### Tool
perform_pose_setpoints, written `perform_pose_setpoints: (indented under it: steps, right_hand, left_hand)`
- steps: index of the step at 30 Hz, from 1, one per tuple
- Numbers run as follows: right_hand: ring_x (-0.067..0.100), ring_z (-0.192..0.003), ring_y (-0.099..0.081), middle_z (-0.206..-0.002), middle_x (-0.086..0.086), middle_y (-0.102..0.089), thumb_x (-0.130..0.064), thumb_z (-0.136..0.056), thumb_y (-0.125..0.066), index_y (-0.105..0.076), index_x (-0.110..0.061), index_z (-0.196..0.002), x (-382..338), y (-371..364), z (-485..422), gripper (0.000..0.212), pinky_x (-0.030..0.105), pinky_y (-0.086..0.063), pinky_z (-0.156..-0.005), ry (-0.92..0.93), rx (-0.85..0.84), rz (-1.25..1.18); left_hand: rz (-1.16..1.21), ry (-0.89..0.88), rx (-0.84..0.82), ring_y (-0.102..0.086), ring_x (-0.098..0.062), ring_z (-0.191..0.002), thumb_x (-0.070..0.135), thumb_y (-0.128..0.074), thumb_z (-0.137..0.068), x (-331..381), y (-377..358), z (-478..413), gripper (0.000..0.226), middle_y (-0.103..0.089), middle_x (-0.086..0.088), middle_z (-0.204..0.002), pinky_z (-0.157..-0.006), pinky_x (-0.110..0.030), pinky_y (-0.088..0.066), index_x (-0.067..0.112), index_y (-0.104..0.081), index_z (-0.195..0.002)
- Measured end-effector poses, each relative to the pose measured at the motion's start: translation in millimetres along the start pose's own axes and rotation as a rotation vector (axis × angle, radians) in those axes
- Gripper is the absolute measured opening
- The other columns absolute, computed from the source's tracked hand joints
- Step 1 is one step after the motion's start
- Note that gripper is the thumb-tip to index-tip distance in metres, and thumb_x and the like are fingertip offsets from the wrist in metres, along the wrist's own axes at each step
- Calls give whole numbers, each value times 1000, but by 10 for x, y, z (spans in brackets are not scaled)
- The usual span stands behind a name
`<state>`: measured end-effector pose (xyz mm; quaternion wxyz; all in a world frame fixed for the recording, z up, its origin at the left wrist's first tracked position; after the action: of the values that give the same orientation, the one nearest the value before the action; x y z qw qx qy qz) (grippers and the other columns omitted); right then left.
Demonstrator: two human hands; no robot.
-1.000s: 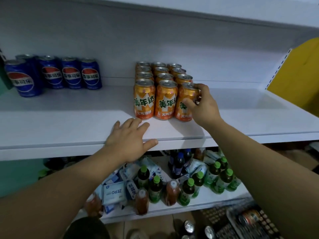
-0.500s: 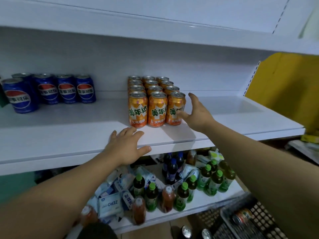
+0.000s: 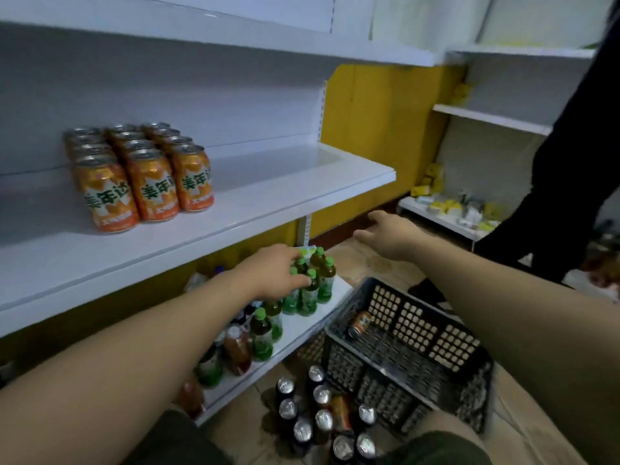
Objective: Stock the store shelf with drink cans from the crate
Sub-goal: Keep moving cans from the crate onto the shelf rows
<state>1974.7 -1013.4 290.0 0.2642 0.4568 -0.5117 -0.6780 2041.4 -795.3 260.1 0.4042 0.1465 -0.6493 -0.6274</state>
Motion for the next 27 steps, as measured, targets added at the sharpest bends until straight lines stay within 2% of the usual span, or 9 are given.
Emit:
perform_pose_setpoints:
  steps: [8, 12, 15, 18, 23, 27]
  right_hand:
    - [28, -136, -39, -154, 7, -34, -64, -90, -47, -25, -18, -151, 1223, 61, 607, 80, 37, -37, -106, -343, -6, 14]
    - [29, -137, -37, -154, 9, -33, -60, -92, -46, -23, -18, -152, 1673, -185, 788, 77, 36, -36, -106, -491, -49, -53]
    - [29, -132, -42, -152, 10, -37, -58, -94, -46, -25, -17, -151, 1988, -394, 772, 73, 35, -39, -102, -548, -78, -110]
    - [29, -129, -46, -149, 10, -40, -53, -96, -45, -28, -14, -149, 2311, -611, 575, 67, 32, -42, -96, -593, -153, -167]
    - [28, -135, -40, -155, 8, -30, -55, -96, -44, -19, -16, -153, 2930, -1168, -142, 74, 34, -38, -102, -618, -265, -199]
    - [31, -136, -38, -158, 9, -25, -56, -96, -43, -15, -16, -154, 3353, -1783, -879, 76, 37, -38, -104, -593, -369, -246]
  left_hand:
    - [48, -152, -285, -39, -25, -134, 46, -58, -90, 774, -739, -372, 73, -31, -6, -154, -107, -36, -38, 14, -28, -148]
    - [17, -172, -407, -47, -27, -124, 43, -59, -90, 991, -1101, -605, 58, -44, -10, -142, -98, -35, -41, 12, -42, -137]
    - [31, -139, -467, -50, -28, -120, 42, -62, -88, 1033, -1426, -899, 58, -49, -12, -138, -96, -35, -43, 9, -46, -133]
    - [70, -99, -499, -47, -27, -126, 40, -62, -89, 1045, -1746, -1258, 62, -45, -10, -143, -97, -30, -40, 10, -41, -140]
    - [0, -43, -565, -38, -26, -134, 48, -58, -89, 941, -2391, -2021, 72, -31, -9, -152, -105, -31, -35, 17, -30, -147]
    - [-42, -22, -607, -35, -26, -135, 45, -57, -90, 804, -2985, -2716, 67, -33, -9, -150, -107, -31, -32, 16, -32, -146]
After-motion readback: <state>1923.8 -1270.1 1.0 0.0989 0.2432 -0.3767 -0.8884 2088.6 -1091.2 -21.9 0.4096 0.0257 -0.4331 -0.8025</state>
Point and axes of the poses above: each hand's wrist, its own z-axis away from the middle knuckle, its own y-axis out of the back of the hand, x = y × z, the point moved 1 cm from there along -z, towards the middle knuckle
